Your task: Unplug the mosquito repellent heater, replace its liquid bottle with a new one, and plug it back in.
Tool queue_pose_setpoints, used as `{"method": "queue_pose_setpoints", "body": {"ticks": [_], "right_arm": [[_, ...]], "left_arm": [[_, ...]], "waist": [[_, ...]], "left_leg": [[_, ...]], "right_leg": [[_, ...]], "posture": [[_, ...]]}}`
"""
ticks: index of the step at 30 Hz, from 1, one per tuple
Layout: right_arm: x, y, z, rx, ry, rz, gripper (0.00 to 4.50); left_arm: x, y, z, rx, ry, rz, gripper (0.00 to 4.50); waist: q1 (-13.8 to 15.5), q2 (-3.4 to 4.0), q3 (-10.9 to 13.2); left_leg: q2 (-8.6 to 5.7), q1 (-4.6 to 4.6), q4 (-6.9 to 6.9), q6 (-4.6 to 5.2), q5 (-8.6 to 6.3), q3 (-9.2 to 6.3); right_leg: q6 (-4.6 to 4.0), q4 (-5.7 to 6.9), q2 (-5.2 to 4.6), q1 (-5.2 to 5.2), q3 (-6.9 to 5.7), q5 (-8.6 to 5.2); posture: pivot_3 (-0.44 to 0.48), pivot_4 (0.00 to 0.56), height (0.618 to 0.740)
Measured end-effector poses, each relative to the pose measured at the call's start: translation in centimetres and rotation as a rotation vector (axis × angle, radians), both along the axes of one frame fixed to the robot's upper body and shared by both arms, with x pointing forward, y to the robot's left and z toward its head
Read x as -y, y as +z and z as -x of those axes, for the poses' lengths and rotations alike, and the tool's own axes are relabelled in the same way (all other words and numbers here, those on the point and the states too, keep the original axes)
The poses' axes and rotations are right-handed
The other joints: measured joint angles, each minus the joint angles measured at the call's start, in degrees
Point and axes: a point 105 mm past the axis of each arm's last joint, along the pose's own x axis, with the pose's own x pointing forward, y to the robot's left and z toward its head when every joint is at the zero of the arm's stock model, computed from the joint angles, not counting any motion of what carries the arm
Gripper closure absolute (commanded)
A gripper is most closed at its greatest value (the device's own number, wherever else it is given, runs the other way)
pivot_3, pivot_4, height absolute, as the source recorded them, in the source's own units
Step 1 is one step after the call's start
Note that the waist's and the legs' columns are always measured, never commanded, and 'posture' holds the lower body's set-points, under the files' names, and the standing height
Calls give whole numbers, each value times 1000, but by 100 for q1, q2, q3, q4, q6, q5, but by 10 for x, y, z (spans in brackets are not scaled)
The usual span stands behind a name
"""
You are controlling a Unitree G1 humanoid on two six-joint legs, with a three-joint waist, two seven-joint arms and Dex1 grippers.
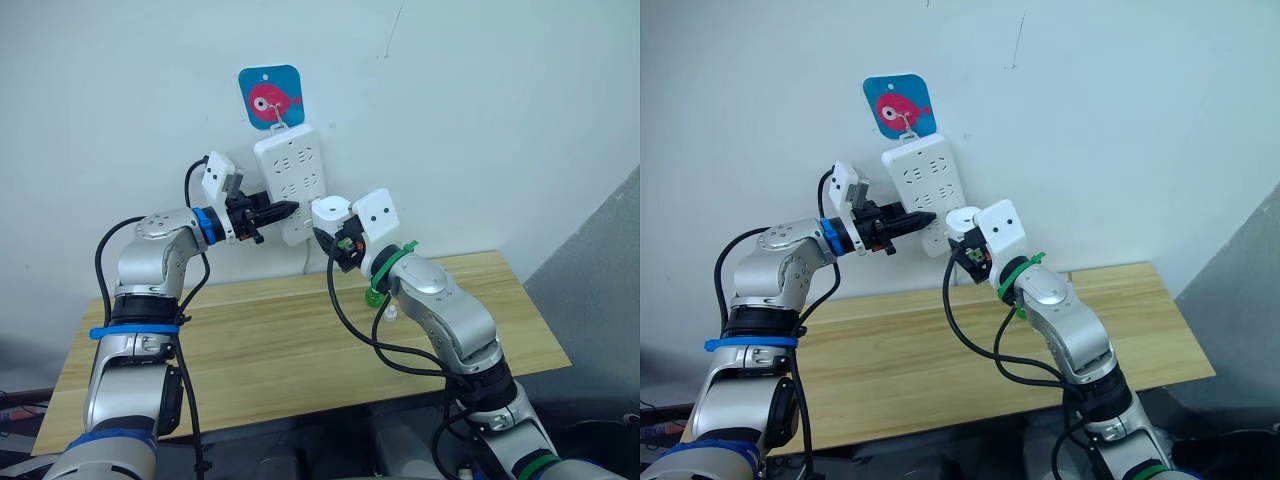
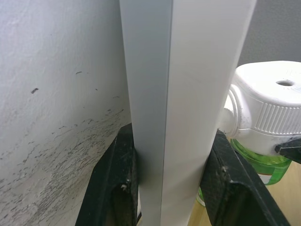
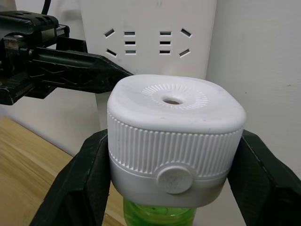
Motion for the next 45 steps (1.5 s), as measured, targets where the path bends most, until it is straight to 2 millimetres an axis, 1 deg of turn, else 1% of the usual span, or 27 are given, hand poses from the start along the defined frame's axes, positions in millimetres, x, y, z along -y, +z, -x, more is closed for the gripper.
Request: {"method": "queue_pose_setpoints", "body": {"ticks": [7, 12, 29, 34, 45], "right_arm": [[-2, 0, 1, 4, 4, -8, 1470], [-2, -6, -1, -6, -3, 13, 1470], [-4, -8, -5, 16, -14, -9, 1470], [-9, -9, -10, 18, -5, -17, 1470], [-18, -11, -18, 3, 56, -6, 1470]], "left_arm": [[0, 0, 0, 0, 0, 0, 3193], [0, 0, 0, -1, 0, 0, 3193], [1, 0, 2, -6, 6, 0, 3193], [0, -2, 4, -24, 7, 10, 3193], [-9, -2, 6, -33, 34, 5, 3193]], "waist": [[0, 0, 0], [0, 0, 0], [-1, 0, 0], [-32, 1, 1], [-150, 2, 1]], "left_leg": [[0, 0, 0, 0, 0, -1], [0, 0, 0, 0, 0, -1], [0, 0, -3, -1, 0, -2], [0, 4, -2, -1, 0, 1], [1, 7, -2, -7, 3, 0]], "right_leg": [[0, 0, 0, 0, 0, 0], [0, 0, 0, 0, -1, 0], [0, -2, 0, 0, -1, 0], [0, 2, 0, 1, 0, 0], [-6, 6, 0, 2, -2, 5]], "posture": [[-214, 104, 740], [-213, 104, 740], [-217, 106, 740], [-217, 106, 740], [-204, 98, 740]]}}
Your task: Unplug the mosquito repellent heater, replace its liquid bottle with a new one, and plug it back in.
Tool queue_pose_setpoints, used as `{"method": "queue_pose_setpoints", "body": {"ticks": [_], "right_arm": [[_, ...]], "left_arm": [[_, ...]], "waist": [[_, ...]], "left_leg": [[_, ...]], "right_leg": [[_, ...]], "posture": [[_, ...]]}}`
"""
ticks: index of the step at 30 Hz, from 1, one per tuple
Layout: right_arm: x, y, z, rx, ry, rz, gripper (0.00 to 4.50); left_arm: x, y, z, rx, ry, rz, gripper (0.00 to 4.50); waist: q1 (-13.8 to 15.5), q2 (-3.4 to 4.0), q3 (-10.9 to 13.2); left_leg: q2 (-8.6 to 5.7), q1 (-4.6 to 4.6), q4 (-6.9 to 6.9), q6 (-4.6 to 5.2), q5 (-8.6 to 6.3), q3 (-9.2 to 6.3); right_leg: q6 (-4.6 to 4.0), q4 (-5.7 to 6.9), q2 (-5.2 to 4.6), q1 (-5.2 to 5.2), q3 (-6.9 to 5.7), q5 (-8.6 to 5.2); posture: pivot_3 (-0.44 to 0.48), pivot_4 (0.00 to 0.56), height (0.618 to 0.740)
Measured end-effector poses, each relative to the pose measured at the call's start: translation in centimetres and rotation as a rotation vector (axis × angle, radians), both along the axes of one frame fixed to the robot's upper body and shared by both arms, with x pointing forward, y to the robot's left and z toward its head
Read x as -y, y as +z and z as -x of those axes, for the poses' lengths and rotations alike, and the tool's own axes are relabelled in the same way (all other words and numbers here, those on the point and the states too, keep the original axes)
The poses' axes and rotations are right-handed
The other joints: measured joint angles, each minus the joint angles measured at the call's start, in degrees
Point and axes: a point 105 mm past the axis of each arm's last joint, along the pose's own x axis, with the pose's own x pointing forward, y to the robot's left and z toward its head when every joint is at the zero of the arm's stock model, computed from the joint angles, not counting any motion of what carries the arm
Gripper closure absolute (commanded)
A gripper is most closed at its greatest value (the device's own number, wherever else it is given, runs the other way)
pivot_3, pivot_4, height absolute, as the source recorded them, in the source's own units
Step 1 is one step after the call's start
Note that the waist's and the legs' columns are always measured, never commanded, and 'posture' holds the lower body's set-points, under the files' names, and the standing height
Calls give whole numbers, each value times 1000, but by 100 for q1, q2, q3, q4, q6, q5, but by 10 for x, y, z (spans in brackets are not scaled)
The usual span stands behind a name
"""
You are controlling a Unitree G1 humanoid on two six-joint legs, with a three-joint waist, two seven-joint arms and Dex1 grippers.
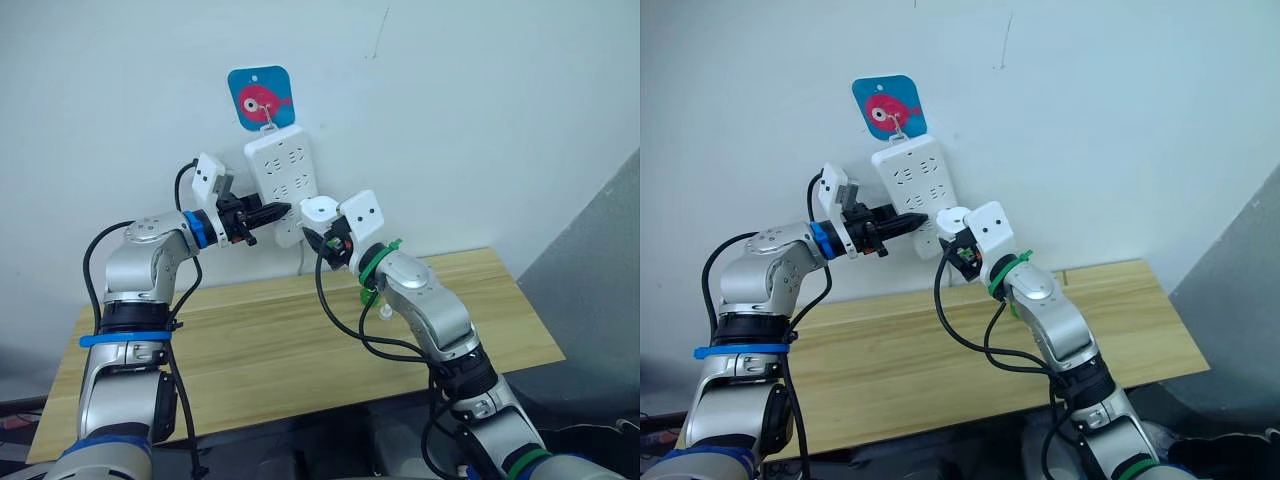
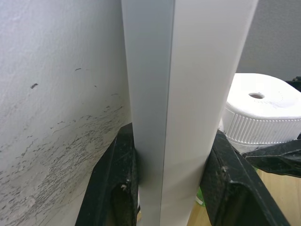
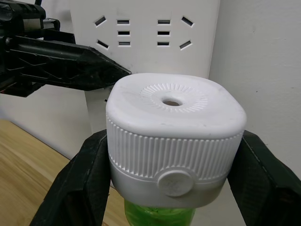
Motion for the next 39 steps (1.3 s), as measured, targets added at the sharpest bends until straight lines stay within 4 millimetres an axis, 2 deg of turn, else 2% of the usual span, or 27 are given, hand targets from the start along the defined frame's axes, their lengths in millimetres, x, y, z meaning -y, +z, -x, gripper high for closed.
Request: {"method": "queue_pose_setpoints", "body": {"ticks": [17, 19, 21, 22, 29, 31, 32, 39], "right_arm": [[-7, -1, -6, -25, 4, -23, 1470], [-7, -1, -6, -25, 3, -26, 723], [-3, 1, -8, -22, -18, -36, 150], [-2, 2, -8, -16, -20, -33, 14], [18, 2, 6, -9, -33, -4, 0], [24, 2, 12, -8, -27, 11, 0], [26, 2, 15, -9, -20, 17, 0], [37, 6, 31, -2, 19, 68, 0]], "left_arm": [[-3, -1, -1, 9, 21, -16, 3193], [-3, 0, -1, 19, 21, -18, 3193], [3, -1, -1, 22, 1, 4, 3193], [4, -1, -1, 29, 0, 7, 3193], [3, 0, -3, 80, -5, -3, 3193], [1, -1, -4, 80, 2, -1, 2478], [-1, -2, -5, 79, 8, -6, 2296], [-19, -10, -9, 92, 73, -65, 177]], "waist": [[-26, 1, -1], [-25, 1, -1], [8, 1, -1], [15, 0, -2], [27, 0, -2], [16, 0, -2], [9, 0, -2], [-13, 1, -1]], "left_leg": [[2, 5, -1, -7, 4, 0], [2, 5, -1, -7, 4, -1], [-1, 2, -2, -7, 3, -9], [-1, -3, -3, -7, 3, -13], [-18, -20, -16, -8, 2, -23], [-20, -20, -15, -7, 2, -21], [-20, -16, -15, -7, 2, -22], [-19, -8, -15, -9, 5, -22]], "right_leg": [[-5, 5, 0, 0, -1, 5], [-5, 5, 0, 0, -2, 5], [-5, 2, -3, 2, -10, 5], [-5, -3, -4, 1, -15, 5], [-3, -14, -33, -10, -30, 4], [-2, -14, -34, -9, -29, 3], [-2, -12, -34, -8, -30, 3], [-1, -1, -32, -5, -37, 3]], "posture": [[-199, 94, 740], [-199, 94, 740], [-199, 94, 740], [-200, 95, 740], [-198, 97, 740], [-197, 97, 740], [-195, 97, 740], [-188, 96, 740]]}}
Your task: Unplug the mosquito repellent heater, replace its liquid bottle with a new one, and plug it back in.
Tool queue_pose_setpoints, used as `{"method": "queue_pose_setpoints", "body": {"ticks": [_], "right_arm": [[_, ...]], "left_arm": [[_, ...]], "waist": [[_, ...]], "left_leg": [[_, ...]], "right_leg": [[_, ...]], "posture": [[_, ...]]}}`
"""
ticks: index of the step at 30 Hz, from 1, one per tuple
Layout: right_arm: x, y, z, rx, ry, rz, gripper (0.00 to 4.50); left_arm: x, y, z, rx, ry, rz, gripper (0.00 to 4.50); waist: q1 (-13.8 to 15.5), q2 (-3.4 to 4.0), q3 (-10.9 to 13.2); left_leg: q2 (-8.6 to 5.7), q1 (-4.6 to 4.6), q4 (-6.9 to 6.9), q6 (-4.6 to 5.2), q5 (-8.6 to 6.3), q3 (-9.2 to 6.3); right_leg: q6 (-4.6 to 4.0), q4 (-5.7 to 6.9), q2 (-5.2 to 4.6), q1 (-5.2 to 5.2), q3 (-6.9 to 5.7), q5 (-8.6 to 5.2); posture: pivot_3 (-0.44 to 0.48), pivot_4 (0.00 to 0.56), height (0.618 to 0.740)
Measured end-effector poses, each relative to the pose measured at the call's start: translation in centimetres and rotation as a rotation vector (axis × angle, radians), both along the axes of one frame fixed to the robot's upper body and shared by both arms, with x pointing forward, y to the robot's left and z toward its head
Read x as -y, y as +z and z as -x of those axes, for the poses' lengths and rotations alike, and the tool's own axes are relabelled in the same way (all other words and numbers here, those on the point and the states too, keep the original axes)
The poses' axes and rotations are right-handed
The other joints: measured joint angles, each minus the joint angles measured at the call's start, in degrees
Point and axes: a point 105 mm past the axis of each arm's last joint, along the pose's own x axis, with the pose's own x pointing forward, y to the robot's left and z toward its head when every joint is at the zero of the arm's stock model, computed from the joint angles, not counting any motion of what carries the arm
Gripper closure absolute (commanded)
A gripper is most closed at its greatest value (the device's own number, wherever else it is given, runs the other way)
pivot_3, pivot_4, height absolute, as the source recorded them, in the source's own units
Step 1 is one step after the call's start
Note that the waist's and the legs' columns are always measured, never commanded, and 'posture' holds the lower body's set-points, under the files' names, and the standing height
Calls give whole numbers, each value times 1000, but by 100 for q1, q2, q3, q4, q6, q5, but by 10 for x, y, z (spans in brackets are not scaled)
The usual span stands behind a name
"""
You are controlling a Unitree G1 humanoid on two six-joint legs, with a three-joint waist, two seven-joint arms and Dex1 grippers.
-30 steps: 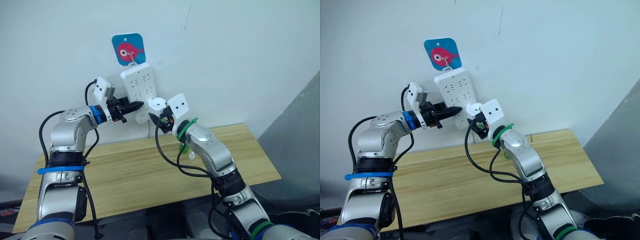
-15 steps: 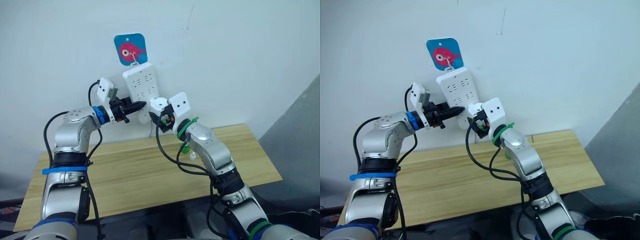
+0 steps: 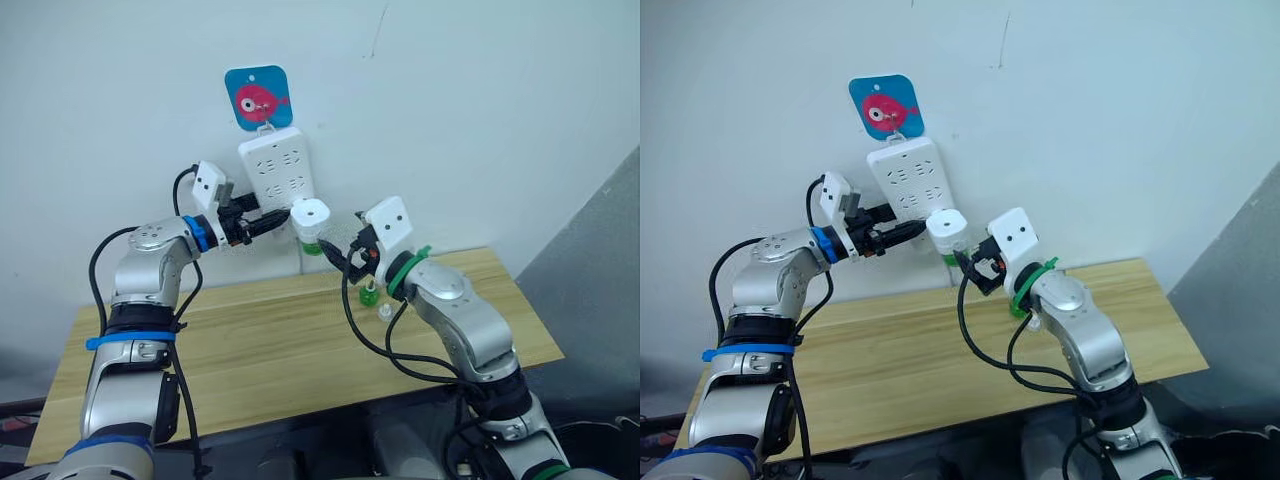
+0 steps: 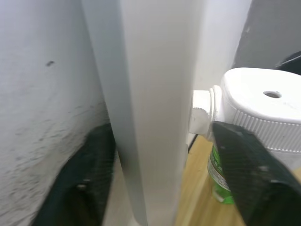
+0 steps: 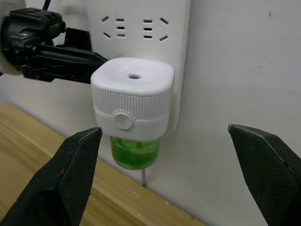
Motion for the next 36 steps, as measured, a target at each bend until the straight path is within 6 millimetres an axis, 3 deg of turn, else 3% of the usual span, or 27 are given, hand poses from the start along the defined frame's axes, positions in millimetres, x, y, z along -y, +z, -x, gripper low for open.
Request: {"method": "queue_pose_setpoints", "body": {"ticks": [3, 9, 14, 17, 22, 25, 28, 32, 36], "right_arm": [[3, 4, 3, 24, 14, 26, 0], [4, 3, 14, 68, 98, 112, 0], [1, 4, 19, 83, 150, 118, 0], [-6, 3, 22, 81, 178, 115, 563], [-15, 1, 20, 83, 199, 103, 2311], [-19, -3, 14, 75, 195, 110, 3410], [-23, -2, 11, 86, 189, 106, 4458], [-30, -7, 1, 64, 166, 105, 4458], [-32, -13, -1, 49, 159, 116, 4458]], "left_arm": [[-6, -5, 3, 1, 14, -15, 70], [-55, -22, 18, -27, 183, -47, 70], [-73, -29, 54, -1, 228, -95, 70], [-63, -34, 77, 1, 198, -94, 0], [-19, -35, 131, 20, 33, -89, 0], [5, -32, 150, 45, -41, -70, 0], [13, -30, 155, 59, -52, -61, 0], [33, -36, 161, 52, -61, -7, 0], [40, -36, 157, 63, -62, -11, 0]], "waist": [[-15, 0, 0], [-6, 1, 0], [47, 2, 1], [160, 2, 2], [320, 3, 4], [417, 4, 5], [458, 5, 5], [463, 4, 5], [466, 4, 4]], "left_leg": [[2, 10, 0, 0, 0, 5], [11, 11, -4, 0, 0, 5], [12, 7, -6, -1, -1, 8], [13, 7, -8, -1, -1, 8], [13, 12, -10, -1, -2, 15], [13, 19, -6, -2, 1, 19], [15, 24, -6, -2, 1, 28], [15, 23, -8, 0, 0, 35], [17, 24, -8, 0, 0, 35]], "right_leg": [[0, 1, 0, 5, 3, 0], [0, 1, 8, 3, 0, 0], [0, -7, 1, 3, 2, 0], [-1, -8, 0, 2, 1, -1], [-2, -12, -2, 6, 3, -1], [-5, -12, 0, 11, 2, -3], [-7, -12, 8, 13, 7, -6], [-8, -13, 9, 11, 13, -5], [-8, -11, 13, 11, 12, -5]], "posture": [[-178, 95, 740], [-149, 99, 740], [-122, 104, 740], [-105, 106, 740], [-94, 107, 740], [-94, 106, 740], [-93, 104, 740], [-93, 104, 740], [-87, 97, 740]]}}
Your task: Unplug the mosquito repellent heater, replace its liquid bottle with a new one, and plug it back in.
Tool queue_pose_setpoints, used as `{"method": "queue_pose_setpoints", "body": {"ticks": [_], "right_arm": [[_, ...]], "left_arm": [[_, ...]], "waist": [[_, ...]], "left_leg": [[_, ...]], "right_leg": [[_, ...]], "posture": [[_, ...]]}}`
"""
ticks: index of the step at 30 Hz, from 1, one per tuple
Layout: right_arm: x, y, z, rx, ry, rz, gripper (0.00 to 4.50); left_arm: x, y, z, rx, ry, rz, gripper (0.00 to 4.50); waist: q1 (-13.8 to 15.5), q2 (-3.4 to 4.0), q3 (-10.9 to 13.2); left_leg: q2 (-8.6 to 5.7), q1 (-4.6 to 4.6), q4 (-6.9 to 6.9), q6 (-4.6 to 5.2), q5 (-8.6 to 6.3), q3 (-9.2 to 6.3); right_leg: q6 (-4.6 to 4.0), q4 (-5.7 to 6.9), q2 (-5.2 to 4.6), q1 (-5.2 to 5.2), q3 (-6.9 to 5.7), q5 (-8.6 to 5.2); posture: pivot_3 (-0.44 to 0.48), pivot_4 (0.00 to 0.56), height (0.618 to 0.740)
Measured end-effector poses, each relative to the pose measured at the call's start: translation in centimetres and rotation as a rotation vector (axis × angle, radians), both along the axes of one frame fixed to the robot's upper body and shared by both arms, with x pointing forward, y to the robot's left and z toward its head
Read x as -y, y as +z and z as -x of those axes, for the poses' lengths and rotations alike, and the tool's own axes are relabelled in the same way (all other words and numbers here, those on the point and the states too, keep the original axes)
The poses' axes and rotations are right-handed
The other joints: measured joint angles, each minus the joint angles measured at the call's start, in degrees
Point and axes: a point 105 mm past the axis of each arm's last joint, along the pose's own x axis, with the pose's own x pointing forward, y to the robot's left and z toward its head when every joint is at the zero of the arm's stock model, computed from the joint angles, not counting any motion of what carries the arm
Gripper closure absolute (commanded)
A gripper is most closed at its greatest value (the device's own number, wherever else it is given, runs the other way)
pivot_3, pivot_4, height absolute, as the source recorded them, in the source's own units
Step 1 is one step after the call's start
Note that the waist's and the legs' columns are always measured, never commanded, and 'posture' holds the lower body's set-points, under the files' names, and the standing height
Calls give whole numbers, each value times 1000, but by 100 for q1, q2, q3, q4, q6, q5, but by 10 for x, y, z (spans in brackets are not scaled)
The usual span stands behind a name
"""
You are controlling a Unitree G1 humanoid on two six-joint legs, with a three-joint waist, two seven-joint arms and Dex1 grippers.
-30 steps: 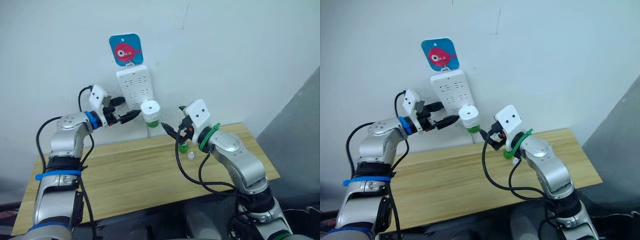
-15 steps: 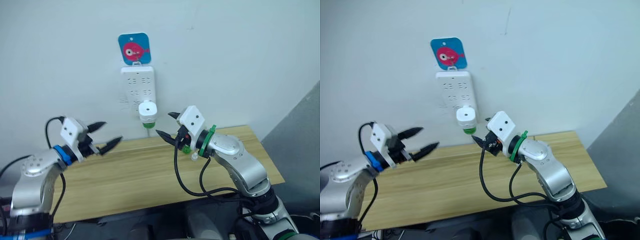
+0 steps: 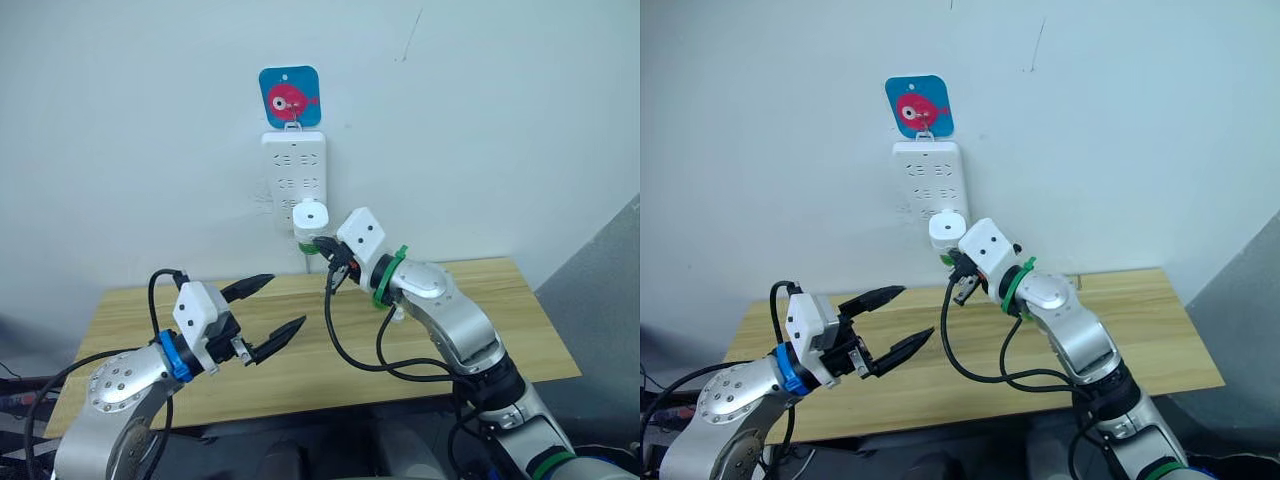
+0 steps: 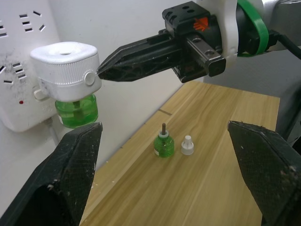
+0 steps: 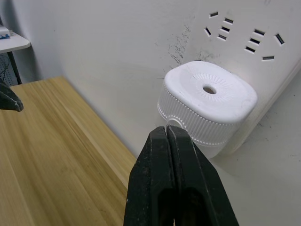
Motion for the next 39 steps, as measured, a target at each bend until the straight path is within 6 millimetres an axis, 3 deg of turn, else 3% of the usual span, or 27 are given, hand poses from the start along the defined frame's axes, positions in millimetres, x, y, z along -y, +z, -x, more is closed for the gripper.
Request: {"method": "queue_pose_setpoints", "body": {"ticks": [11, 39], "right_arm": [[-4, -4, -2, -17, -10, -14, 4458], [-10, -6, -9, -64, -46, -84, 4458]], "left_arm": [[4, 8, -11, 47, -12, -1, 0], [9, 13, -15, 62, -37, -16, 0]], "waist": [[-3, 0, 0], [-11, -1, -1]], "left_leg": [[12, 0, 0, 0, 0, 4], [13, 0, 2, -1, 0, 8]], "right_leg": [[0, 0, 21, -2, 10, 0], [-1, 0, 24, -2, 16, 0]], "posture": [[-92, 94, 740], [-99, 85, 740]]}}
